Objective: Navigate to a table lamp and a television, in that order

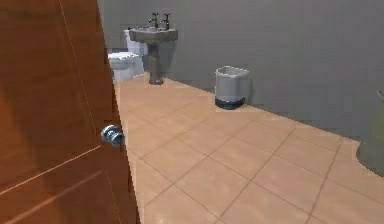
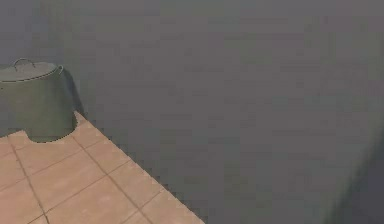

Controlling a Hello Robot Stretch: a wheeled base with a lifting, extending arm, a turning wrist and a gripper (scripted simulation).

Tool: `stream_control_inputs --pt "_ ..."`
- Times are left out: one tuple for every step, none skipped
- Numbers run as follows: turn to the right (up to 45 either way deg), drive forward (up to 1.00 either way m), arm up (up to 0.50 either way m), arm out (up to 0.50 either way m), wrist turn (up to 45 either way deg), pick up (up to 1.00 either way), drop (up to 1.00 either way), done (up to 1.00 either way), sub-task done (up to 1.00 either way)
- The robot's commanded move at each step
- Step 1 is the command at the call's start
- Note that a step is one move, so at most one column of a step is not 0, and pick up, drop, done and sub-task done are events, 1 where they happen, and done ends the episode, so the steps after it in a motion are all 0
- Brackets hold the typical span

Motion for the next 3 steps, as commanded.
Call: stream_control_inputs --pt "-45.0 0.0 0.0 0.0 0.0 0.0 0.0 0.0 0.0" --pt "-45.0 0.0 0.0 0.0 0.0 0.0 0.0 0.0 0.0" --pt "0.0 0.4 0.0 0.0 0.0 0.0 0.0 0.0 0.0"
